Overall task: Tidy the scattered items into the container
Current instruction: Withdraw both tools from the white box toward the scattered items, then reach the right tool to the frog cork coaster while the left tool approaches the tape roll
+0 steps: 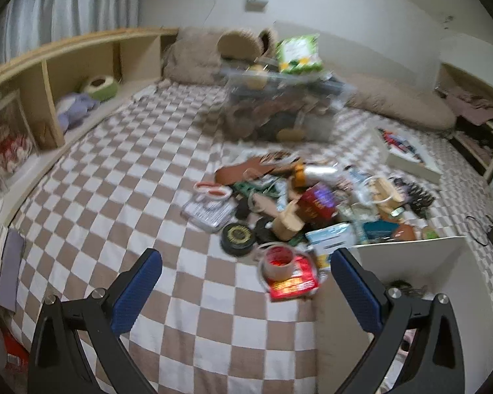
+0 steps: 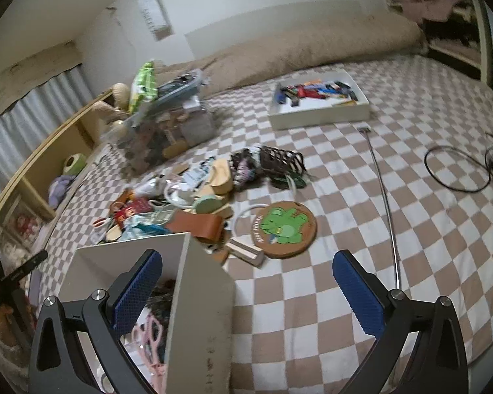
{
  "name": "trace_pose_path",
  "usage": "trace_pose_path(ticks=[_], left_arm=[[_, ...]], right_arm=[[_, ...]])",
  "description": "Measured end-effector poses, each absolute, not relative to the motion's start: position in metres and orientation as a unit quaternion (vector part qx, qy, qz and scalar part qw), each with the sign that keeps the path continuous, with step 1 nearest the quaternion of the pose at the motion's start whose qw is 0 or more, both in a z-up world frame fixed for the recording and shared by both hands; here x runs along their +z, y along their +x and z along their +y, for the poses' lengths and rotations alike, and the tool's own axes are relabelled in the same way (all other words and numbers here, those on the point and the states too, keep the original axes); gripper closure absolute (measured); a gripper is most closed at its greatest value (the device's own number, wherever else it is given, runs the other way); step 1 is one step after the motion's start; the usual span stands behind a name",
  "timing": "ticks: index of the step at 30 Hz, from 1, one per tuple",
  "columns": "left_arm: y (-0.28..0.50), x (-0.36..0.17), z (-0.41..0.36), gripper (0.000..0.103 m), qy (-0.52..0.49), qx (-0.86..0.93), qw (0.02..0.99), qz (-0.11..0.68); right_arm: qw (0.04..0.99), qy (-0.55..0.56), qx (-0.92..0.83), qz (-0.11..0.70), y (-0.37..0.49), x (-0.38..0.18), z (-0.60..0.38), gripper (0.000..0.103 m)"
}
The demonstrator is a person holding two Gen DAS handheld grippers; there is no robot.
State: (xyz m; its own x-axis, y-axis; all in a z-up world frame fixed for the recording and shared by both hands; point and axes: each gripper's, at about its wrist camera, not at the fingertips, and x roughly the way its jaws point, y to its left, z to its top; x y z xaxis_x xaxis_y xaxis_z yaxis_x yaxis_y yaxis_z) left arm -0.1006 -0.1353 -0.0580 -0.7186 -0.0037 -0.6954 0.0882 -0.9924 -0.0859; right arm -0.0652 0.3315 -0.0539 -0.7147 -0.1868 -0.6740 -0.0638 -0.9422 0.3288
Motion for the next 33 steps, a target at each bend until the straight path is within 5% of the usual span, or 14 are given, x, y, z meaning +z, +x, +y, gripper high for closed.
trace_pose_path(ticks=[10,33], left_arm=[[-0.145,-0.099,-0.159,0.0,0.429,-0.895,0.043,0.113],[-0.192,-0.172,-0.144,0.0,0.511,-0.854,0.025,0.097]], right_arm=[[0.008,0.396,-0.891,-0.223,-0.102,-0.08,0.354,0.0],[0.002,0.476,-0.859,-0.191,-0.172,-0.154,0.354,0.0]])
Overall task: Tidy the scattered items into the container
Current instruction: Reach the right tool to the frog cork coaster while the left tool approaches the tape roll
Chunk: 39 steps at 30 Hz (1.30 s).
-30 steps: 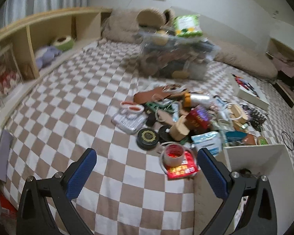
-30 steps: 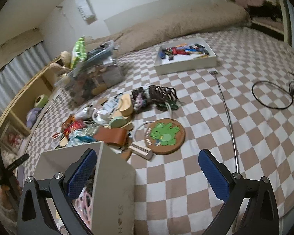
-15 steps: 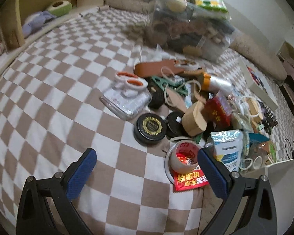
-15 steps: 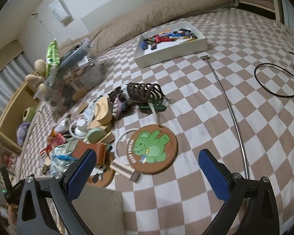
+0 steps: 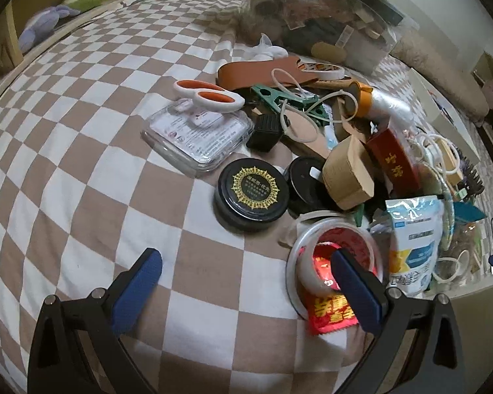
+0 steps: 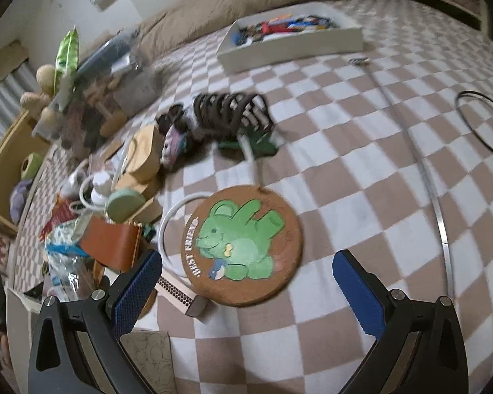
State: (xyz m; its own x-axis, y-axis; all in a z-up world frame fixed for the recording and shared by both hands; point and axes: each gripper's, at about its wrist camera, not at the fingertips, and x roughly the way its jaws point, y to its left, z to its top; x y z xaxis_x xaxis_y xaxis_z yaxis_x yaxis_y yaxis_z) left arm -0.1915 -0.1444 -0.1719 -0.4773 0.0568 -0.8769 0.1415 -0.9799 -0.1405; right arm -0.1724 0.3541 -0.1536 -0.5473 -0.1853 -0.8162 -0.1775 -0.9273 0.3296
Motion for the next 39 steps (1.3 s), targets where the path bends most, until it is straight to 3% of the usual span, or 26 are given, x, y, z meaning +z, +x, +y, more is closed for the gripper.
trace_pose_path(ticks=[6,17,22,39], left_arm=[[-0.191,-0.183,-0.122,0.0,0.508,-0.86,0.039,-0.006],[-0.188,-0.181,-0.126,0.0,0.501,-0.864,0.049,-0.008],[-0.185,-0.182,-0.132,0.0,0.497,-0.864,0.078,-0.019],[-0.179,-0.177,-0.158,0.0,0.489,-0.862,0.132,0.001]], right_arm=[[0.009,0.496,-0.855,-0.15,-0.195,-0.158,0.34,0.0],[-0.021,0.528,-0.843,-0.094,-0.229,-0.175,0.325,0.0],[-0.045,0.522,-0.852,-0.001,-0.231,-0.185,0.304,0.0],[-0.084,0.505,-0.855,-0.077,-0.193,-0.181,0.345,0.0]])
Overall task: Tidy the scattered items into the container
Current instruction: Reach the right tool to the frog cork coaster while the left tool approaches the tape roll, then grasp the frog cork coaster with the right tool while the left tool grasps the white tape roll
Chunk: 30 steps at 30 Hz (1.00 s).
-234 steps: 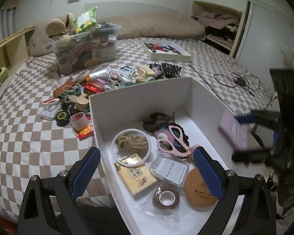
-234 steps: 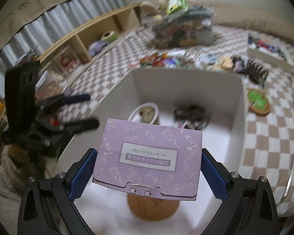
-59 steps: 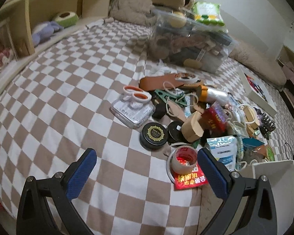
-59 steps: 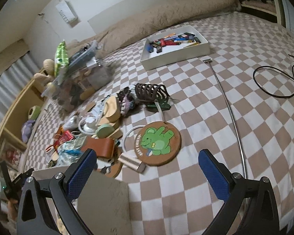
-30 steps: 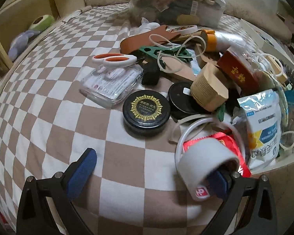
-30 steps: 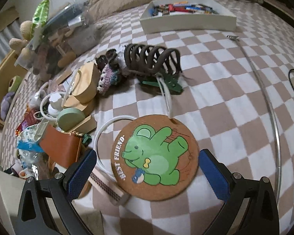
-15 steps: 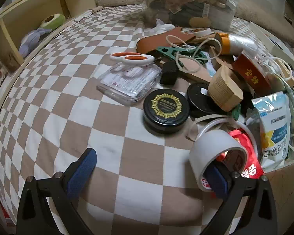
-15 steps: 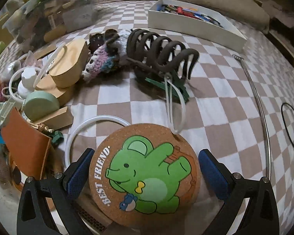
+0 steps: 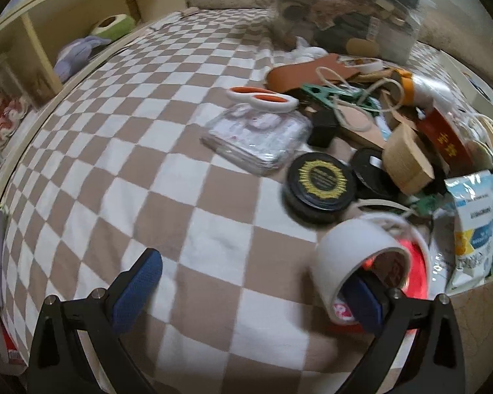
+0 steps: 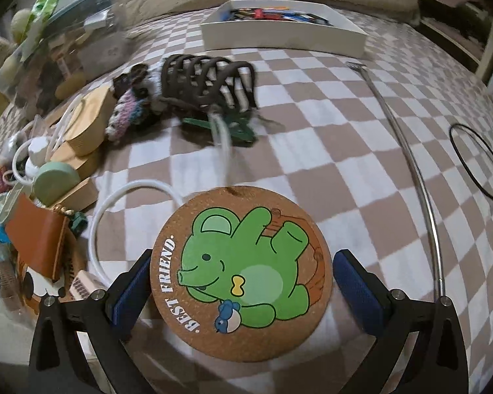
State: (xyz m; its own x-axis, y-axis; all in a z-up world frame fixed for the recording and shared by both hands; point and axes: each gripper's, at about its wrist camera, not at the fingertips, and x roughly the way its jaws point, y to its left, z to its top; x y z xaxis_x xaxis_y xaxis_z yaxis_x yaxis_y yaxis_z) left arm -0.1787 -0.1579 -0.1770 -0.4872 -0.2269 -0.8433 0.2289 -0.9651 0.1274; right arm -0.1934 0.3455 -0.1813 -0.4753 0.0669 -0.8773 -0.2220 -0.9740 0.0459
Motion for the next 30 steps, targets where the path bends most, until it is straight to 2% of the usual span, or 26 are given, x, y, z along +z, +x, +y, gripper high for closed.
trace_pose_path(ticks=[10,22,27,30], left_arm=[[-0.176,-0.174,-0.172,0.0,0.484,-0.858,0.169,0.024],[-0.156,-0.166,-0.179,0.0,0.489,-0.856,0.129,0.107],[-0.148,-0.163,-0.177,0.0,0.486,-0.855,0.12,0.132],[-0.146,-0.162,-0.178,0.0,0.488,-0.853,0.125,0.136]], right_arm=[[0.086,-0.485,0.867,0.071,-0.197,-0.187,0.339,0.0],[0.091,-0.479,0.87,0.069,-0.196,-0.189,0.339,0.0],[0.104,-0.486,0.867,0.039,-0.199,-0.19,0.331,0.0],[0.093,-0.476,0.873,0.06,-0.195,-0.187,0.337,0.001]])
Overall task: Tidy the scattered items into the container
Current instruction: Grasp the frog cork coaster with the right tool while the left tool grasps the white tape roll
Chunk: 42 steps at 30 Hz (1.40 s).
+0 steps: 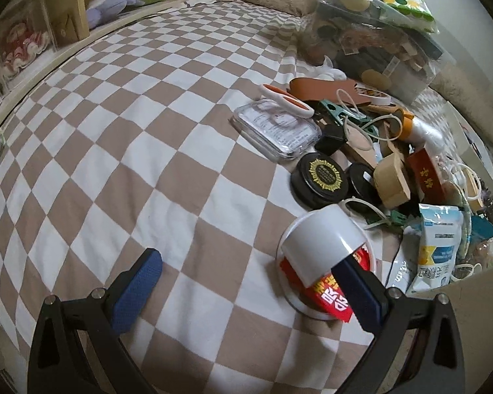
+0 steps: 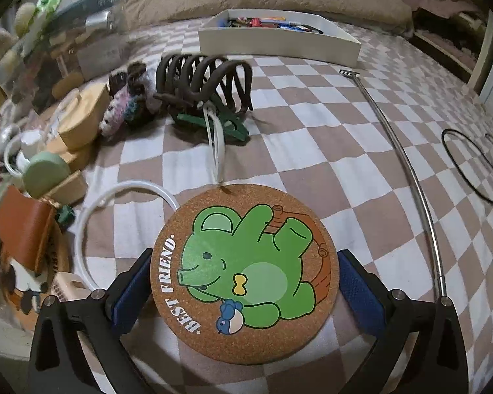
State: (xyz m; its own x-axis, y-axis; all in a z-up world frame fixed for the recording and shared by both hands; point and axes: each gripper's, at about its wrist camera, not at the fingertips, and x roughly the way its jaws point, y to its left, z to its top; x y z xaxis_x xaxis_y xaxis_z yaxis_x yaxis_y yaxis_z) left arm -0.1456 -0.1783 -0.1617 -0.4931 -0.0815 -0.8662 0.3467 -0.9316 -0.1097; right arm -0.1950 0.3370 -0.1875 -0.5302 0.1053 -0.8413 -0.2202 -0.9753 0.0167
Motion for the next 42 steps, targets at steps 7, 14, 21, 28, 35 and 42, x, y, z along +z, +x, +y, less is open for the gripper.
trace_pose_path(ticks=[7,14,21,28,35,42], left_arm=[[-0.141,-0.157,-0.186,0.0,0.483,-0.852,0.137,0.146],[-0.139,-0.142,-0.176,0.0,0.464,-0.869,0.094,0.144],[-0.165,-0.14,-0.144,0.0,0.475,-0.871,0.045,0.115],[-0.183,-0.171,-0.131,0.0,0.517,-0.847,0.054,0.11],[-0.185,-0.177,-0.124,0.0,0.514,-0.853,0.065,0.064],[-0.195,-0.184,-0.124,0.001,0.519,-0.852,0.068,0.017]], right_arm=[[0.083,-0.458,0.881,0.089,-0.191,-0.181,0.345,0.003],[0.084,-0.452,0.879,0.124,-0.188,-0.179,0.355,0.003],[0.092,-0.463,0.875,0.104,-0.189,-0.181,0.352,0.003],[0.093,-0.467,0.873,0.1,-0.188,-0.182,0.351,0.002],[0.094,-0.467,0.873,0.1,-0.188,-0.181,0.351,0.002],[0.098,-0.468,0.874,0.091,-0.188,-0.179,0.348,0.002]])
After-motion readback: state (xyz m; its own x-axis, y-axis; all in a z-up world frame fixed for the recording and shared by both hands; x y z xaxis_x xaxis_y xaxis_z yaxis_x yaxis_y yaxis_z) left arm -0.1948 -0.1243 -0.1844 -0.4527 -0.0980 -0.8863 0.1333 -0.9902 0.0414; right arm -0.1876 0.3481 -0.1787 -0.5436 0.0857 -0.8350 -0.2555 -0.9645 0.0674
